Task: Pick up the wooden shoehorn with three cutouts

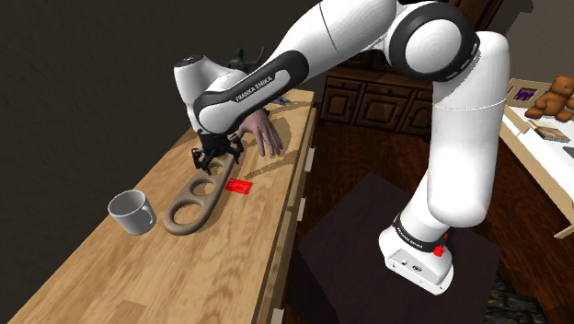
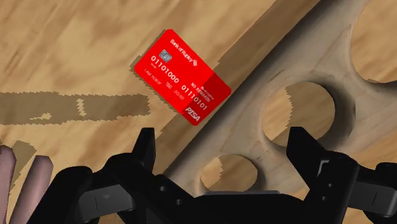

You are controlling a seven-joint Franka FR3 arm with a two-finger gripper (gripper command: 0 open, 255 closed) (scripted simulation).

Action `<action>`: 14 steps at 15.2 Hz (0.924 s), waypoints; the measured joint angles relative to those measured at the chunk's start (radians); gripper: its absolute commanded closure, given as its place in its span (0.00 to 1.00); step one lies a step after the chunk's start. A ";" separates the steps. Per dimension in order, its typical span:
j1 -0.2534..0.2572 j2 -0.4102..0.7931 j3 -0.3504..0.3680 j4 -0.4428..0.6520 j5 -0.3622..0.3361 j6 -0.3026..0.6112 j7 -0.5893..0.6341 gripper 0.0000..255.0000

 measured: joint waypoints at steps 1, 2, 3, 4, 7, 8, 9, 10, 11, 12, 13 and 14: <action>0.012 0.032 -0.001 0.035 -0.007 -0.005 0.012 0.00; 0.018 0.057 -0.004 0.059 -0.013 -0.005 0.017 0.00; 0.024 0.071 -0.005 0.067 -0.017 -0.001 0.024 0.00; 0.026 0.084 -0.007 0.074 -0.021 0.005 0.026 0.00; 0.030 0.106 -0.012 0.065 -0.029 0.035 0.034 0.00; 0.032 0.116 -0.014 0.065 -0.033 0.043 0.036 0.00; 0.032 0.122 -0.016 0.058 -0.036 0.057 0.038 0.00; 0.033 0.129 -0.017 0.057 -0.039 0.064 0.039 0.00; 0.034 0.132 -0.018 0.057 -0.039 0.067 0.040 1.00; 0.034 0.133 -0.018 0.056 -0.040 0.069 0.040 1.00; 0.034 0.133 -0.018 0.056 -0.040 0.070 0.040 1.00; 0.034 0.133 -0.018 0.055 -0.040 0.070 0.041 1.00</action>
